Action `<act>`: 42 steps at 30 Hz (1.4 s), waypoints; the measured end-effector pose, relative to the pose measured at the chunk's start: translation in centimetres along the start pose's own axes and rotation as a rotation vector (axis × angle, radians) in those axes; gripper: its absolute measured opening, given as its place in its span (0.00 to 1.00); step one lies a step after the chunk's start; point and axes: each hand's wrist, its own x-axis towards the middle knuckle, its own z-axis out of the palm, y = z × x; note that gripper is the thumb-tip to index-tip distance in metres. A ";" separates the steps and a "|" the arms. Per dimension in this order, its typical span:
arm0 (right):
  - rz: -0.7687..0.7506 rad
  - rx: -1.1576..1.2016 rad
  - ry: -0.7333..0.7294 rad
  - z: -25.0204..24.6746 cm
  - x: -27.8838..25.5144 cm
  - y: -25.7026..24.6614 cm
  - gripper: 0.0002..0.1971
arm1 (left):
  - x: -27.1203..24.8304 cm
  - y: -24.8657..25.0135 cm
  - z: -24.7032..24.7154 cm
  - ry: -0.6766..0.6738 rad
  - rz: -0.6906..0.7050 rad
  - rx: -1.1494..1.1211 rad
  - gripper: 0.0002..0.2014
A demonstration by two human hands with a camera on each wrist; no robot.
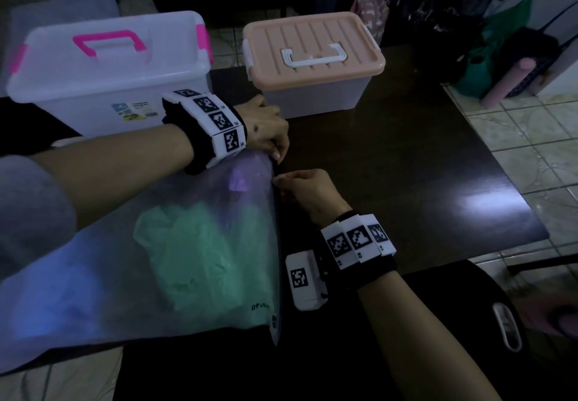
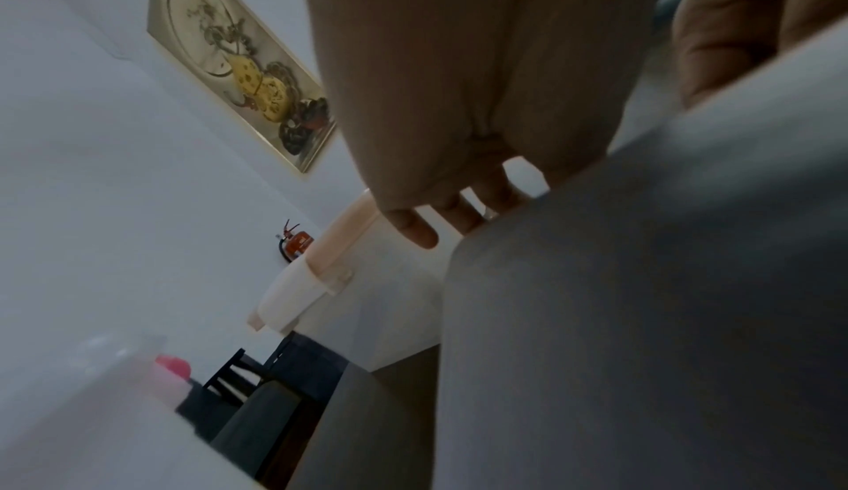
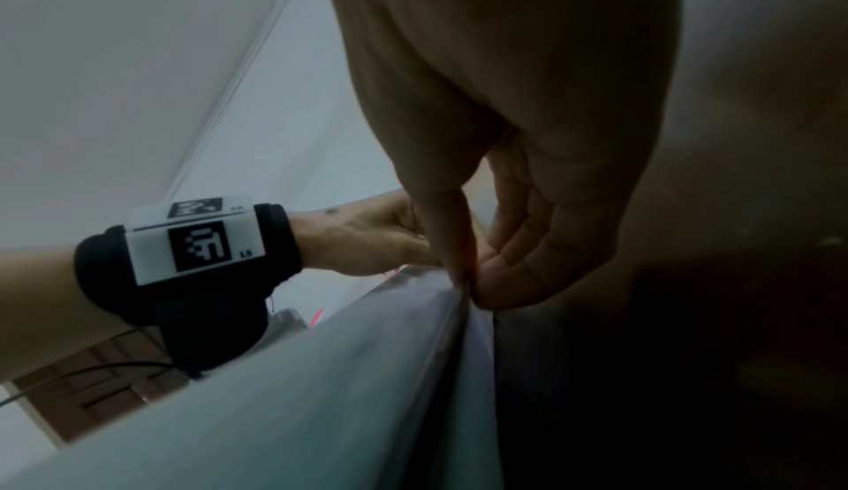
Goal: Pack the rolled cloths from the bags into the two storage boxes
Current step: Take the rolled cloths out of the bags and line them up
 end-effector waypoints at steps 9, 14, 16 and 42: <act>-0.049 0.079 0.056 0.9 1.1 0.0 0.04 | 0.4 -0.7 0.1 -0.005 -0.022 -0.078 0.05; -0.072 0.122 0.092 1.0 1.7 0.1 0.04 | 0.4 -0.7 0.0 0.001 -0.017 -0.123 0.06; -0.088 0.120 0.112 1.1 2.0 0.2 0.05 | 0.3 -0.6 0.0 0.007 -0.020 -0.134 0.06; -0.106 0.000 0.061 0.2 1.4 -0.6 0.07 | 0.4 -0.9 0.6 0.112 -0.103 0.064 0.09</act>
